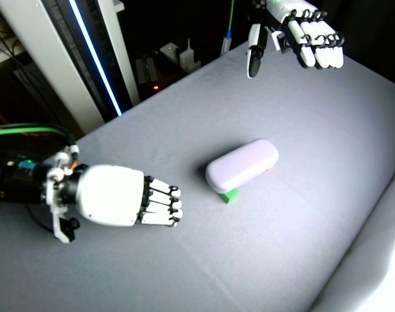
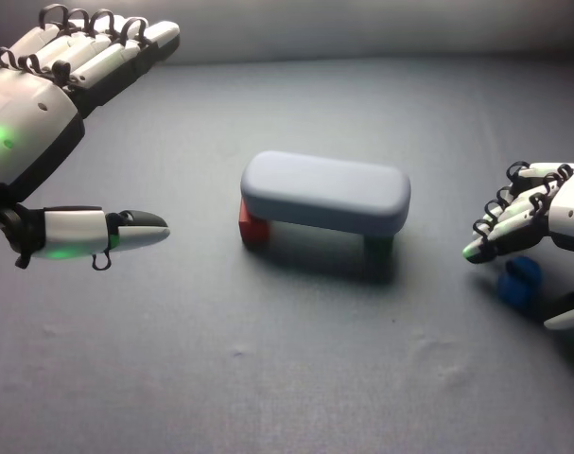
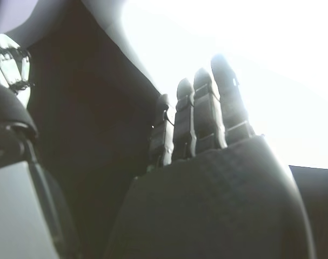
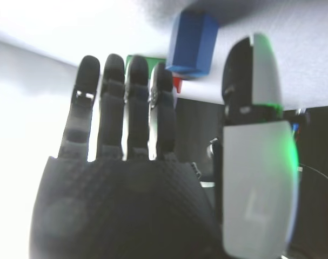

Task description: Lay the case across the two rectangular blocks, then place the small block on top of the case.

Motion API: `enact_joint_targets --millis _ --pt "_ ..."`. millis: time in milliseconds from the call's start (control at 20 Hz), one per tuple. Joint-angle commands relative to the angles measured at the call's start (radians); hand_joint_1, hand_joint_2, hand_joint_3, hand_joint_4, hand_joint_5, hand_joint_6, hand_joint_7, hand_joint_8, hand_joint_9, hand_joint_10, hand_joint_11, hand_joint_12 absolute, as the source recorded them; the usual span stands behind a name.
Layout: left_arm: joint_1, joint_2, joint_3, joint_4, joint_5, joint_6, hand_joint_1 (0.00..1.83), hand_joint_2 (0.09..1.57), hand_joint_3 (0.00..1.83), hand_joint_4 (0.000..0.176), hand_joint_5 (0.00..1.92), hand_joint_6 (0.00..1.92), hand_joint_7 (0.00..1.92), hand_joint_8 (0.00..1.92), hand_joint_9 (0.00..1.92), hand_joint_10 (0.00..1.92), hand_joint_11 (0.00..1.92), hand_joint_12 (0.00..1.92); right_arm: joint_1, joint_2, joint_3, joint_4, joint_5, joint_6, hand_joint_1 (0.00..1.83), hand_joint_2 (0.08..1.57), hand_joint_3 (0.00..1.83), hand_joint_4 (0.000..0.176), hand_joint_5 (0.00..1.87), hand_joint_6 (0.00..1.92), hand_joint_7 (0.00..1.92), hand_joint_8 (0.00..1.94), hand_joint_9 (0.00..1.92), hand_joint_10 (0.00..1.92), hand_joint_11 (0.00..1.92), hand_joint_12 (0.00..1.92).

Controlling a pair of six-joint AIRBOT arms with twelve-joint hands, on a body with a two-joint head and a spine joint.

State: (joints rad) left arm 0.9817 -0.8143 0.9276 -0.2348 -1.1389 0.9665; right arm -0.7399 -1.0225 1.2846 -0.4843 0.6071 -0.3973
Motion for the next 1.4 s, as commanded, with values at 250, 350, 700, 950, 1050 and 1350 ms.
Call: enact_joint_targets --millis 250,350,700,950,1050,1350 --pt "-0.008 -0.005 0.000 0.004 -0.125 -0.006 0.88 0.84 0.00 0.077 0.13 0.00 0.14 0.00 0.10 0.00 0.00 0.31 0.012 0.001 0.013 0.028 0.075 0.001 1.14 0.99 0.00 0.000 0.79 0.02 0.81 0.04 0.80 0.08 0.31 1.21" --pt "-0.008 -0.006 0.000 0.004 -0.125 -0.008 0.87 0.84 0.00 0.084 0.12 0.00 0.13 0.01 0.09 0.01 0.00 0.23 0.013 0.001 0.014 0.028 0.073 0.001 1.20 1.00 0.00 0.000 0.83 0.01 0.85 0.03 0.81 0.07 0.27 1.18" --pt "-0.007 -0.007 0.000 0.001 -0.127 -0.009 0.88 0.83 0.00 0.077 0.13 0.00 0.14 0.00 0.10 0.01 0.00 0.24 0.015 -0.007 0.016 0.029 0.072 0.001 1.22 1.10 0.00 0.000 0.94 0.78 1.04 0.78 1.00 0.27 0.45 1.36" --pt "-0.003 -0.010 0.000 -0.004 -0.127 -0.009 0.89 0.83 0.00 0.065 0.14 0.00 0.14 0.00 0.11 0.00 0.00 0.28 0.020 -0.008 0.015 0.029 0.073 0.001 1.34 1.11 0.00 0.000 0.89 1.20 1.05 0.84 0.90 1.10 0.56 1.48" --pt "0.002 -0.010 -0.001 -0.009 -0.128 -0.009 0.90 0.83 0.00 0.068 0.15 0.00 0.16 0.00 0.15 0.01 0.00 0.50 0.027 -0.008 0.014 0.029 0.083 0.001 1.38 1.10 0.00 0.000 0.87 1.23 1.10 0.76 0.93 1.10 0.59 1.40" --pt "0.019 -0.010 -0.004 -0.022 -0.136 -0.012 0.94 0.82 0.00 0.073 0.14 0.00 0.17 0.00 0.18 0.01 0.00 0.77 0.076 -0.003 0.008 0.029 0.141 0.001 1.28 1.06 0.00 0.000 1.03 0.78 1.18 0.86 1.04 1.06 0.74 1.65"
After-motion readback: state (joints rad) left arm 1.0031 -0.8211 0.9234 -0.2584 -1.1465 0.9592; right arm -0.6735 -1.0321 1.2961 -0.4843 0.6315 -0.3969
